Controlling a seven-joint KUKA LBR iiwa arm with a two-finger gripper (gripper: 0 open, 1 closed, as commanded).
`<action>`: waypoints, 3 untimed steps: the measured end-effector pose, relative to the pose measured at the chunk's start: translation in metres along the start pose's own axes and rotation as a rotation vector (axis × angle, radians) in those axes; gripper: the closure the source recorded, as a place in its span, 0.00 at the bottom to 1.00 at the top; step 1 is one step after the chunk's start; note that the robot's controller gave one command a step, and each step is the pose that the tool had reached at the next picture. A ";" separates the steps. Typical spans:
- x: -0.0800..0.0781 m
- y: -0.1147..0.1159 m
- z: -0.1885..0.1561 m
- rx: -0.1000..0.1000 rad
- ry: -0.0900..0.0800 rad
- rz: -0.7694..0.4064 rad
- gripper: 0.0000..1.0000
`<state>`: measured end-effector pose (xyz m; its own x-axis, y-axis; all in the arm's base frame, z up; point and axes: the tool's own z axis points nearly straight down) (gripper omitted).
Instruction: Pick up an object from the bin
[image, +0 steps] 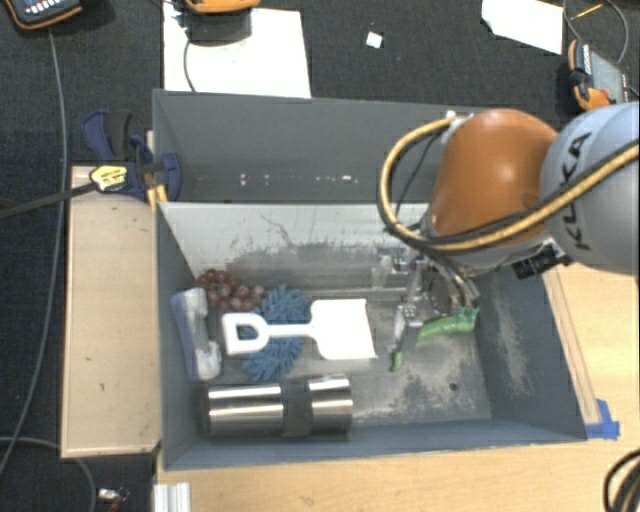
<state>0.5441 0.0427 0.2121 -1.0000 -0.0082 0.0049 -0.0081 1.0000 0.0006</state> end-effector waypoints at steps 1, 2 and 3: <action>-0.002 0.000 -0.004 0.000 -0.008 0.002 0.00; -0.037 0.086 0.104 0.001 -0.010 -0.350 0.00; -0.049 0.087 0.069 0.000 -0.020 -0.066 0.00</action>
Offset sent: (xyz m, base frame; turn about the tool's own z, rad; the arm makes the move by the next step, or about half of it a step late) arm 0.0452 0.1147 -0.1421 -0.4681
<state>0.5919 0.1300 0.1428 -0.9971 -0.0745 -0.0148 -0.0745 0.9972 -0.0001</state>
